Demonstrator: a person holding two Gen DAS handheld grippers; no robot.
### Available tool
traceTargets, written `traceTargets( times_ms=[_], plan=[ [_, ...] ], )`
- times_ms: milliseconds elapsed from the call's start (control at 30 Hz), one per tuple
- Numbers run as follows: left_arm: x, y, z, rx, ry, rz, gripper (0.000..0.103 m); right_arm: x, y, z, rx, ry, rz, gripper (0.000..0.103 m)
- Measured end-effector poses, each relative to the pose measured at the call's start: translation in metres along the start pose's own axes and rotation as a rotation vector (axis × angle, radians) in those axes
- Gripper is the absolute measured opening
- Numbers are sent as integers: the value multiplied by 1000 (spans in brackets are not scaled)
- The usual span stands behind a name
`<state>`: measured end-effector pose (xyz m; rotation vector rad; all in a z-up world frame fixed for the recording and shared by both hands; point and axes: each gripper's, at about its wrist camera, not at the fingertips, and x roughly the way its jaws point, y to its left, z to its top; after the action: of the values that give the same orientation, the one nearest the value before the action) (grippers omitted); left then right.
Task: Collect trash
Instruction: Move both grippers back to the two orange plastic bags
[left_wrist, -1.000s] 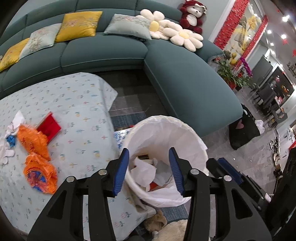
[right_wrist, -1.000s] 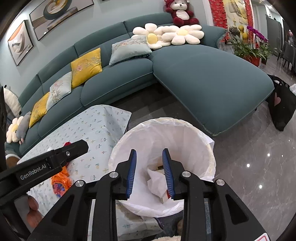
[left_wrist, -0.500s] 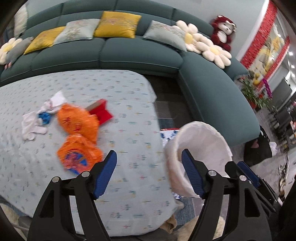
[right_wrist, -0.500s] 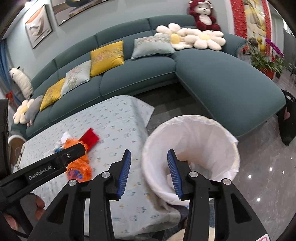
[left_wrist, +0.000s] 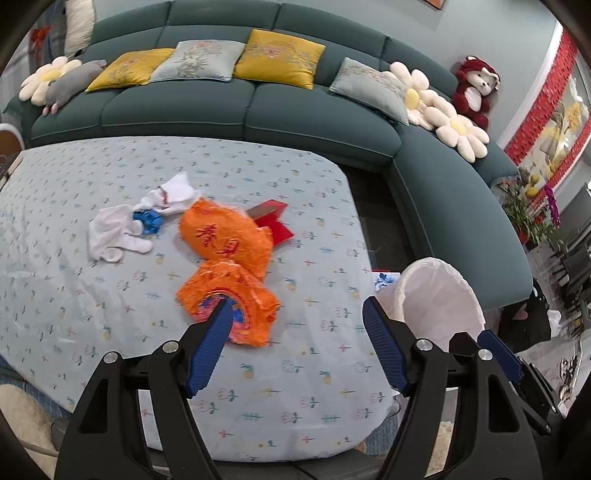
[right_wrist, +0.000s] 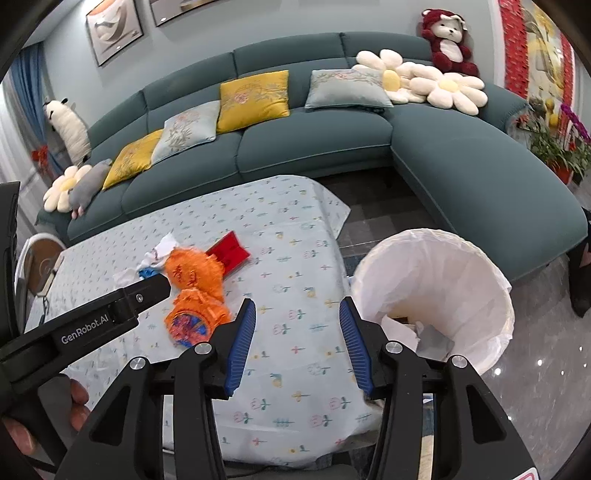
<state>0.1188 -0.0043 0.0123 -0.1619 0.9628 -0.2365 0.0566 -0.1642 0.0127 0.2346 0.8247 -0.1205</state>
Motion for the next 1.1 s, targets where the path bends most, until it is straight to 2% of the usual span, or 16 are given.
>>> traceTargets(
  times_ms=[467,767,1100],
  plan=[
    [13,56,-19,-76,40,61,80,20,36,-15,-68,49,10,51],
    [53,90,-29,-138,124,115,82,55,47,-20,-79,108,15,52],
    [107,104,-22,-157,201,159,84,97,58,-14,-87,161,24,52]
  ],
)
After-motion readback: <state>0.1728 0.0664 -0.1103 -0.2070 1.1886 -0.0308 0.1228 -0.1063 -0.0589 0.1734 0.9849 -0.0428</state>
